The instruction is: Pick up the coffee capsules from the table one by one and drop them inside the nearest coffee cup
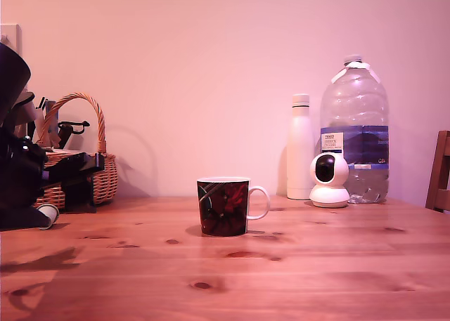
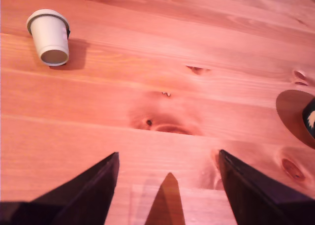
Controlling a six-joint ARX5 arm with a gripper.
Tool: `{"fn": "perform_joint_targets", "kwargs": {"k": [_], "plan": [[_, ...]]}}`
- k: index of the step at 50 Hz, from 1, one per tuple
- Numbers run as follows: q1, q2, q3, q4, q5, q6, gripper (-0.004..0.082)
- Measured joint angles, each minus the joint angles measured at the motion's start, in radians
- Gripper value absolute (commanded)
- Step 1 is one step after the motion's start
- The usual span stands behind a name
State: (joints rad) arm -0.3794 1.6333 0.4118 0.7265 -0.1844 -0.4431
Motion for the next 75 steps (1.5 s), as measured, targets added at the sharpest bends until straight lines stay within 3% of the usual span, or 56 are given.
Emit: {"fn": "perform_joint_targets", "kwargs": {"k": [20, 21, 23, 24, 26, 27, 29, 30, 36, 50, 75], "plan": [[0.002, -0.002, 0.000, -0.014, 0.003, 0.014, 0.0554], [0.002, -0.002, 0.000, -0.014, 0.003, 0.042, 0.0554], [0.002, -0.002, 0.000, -0.012, 0.003, 0.055, 0.0554], [0.002, -0.002, 0.000, -0.010, 0.003, 0.096, 0.0554], [0.003, -0.002, 0.000, -0.006, 0.002, 0.116, 0.0554], [0.004, -0.002, 0.000, -0.004, 0.003, 0.158, 0.0554], [0.008, -0.002, 0.000, -0.002, 0.002, 0.173, 0.0554], [0.010, -0.002, 0.000, -0.002, 0.002, 0.212, 0.0554], [0.029, -0.002, 0.000, 0.000, -0.003, 0.267, 0.0554], [0.114, -0.021, 0.000, -0.001, -0.008, 0.302, 0.0554], [0.257, -0.043, 0.000, 0.000, 0.085, 0.316, 0.0551]]}}
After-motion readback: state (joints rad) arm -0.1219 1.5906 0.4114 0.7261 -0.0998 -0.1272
